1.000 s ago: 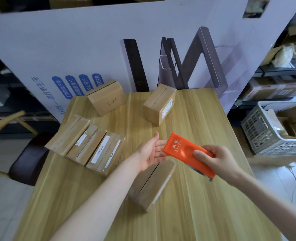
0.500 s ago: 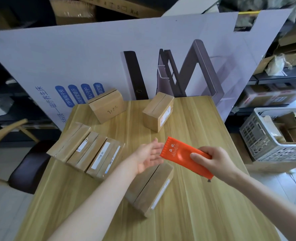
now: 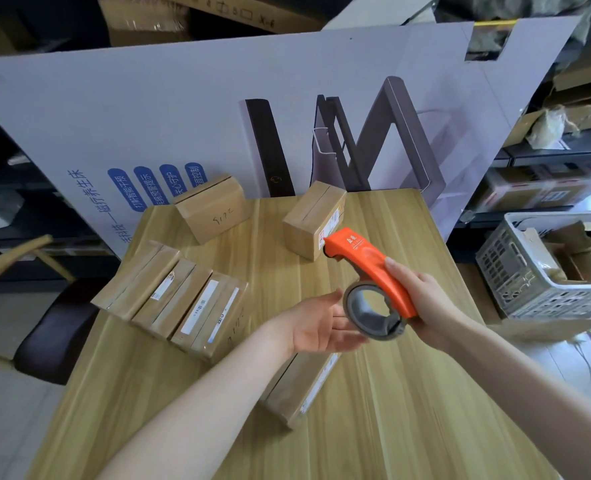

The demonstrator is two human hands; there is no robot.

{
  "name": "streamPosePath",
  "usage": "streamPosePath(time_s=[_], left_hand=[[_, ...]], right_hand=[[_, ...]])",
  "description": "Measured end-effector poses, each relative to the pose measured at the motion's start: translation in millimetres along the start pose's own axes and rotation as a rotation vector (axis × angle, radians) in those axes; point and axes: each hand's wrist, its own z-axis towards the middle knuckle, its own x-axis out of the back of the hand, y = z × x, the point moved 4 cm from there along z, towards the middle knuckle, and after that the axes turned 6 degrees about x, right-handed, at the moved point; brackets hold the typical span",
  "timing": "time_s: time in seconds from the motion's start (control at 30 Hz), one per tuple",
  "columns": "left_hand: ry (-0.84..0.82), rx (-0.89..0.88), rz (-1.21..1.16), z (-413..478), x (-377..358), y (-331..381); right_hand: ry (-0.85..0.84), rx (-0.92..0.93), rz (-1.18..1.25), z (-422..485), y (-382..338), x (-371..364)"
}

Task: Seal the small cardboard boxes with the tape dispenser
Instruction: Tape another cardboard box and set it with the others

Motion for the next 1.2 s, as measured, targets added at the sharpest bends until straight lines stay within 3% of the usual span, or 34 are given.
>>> streamPosePath(time_s=[0.1, 0.4, 0.63, 0.73, 0.93, 1.1, 1.2], left_hand=[[-0.027, -0.015, -0.027, 1.6, -4.3, 0.6], [0.143, -0.023, -0.17, -3.1, 6.1, 9.0], [0.145, 0.049, -0.196, 1.3, 2.5, -1.6], [0.114, 0.022, -0.163, 1.0, -1.5, -3.1], [0.236, -0.046, -0.245, 1.4, 0.5, 3.6], [0.388, -0.176, -0.092, 1.7, 3.8, 9.7], [0.349, -0.168, -0.044, 0.2, 5.2, 8.8]], right_hand=[[-0.017, 0.008, 0.004, 2.1, -2.7, -2.2], [0.011, -0.011, 0.065, 10.9, 1.3, 1.3], [-0.145, 0.075, 0.007, 9.7, 0.4, -4.2], [-0.154, 0.077, -0.036, 10.6, 2.5, -3.8], [-0.153, 0.069, -0.038, 10.4, 13.5, -2.0], [-0.094, 0.082, -0.074, 12.0, 20.0, 3.5], [-0.098, 0.086, -0.082, 13.6, 22.1, 4.8]])
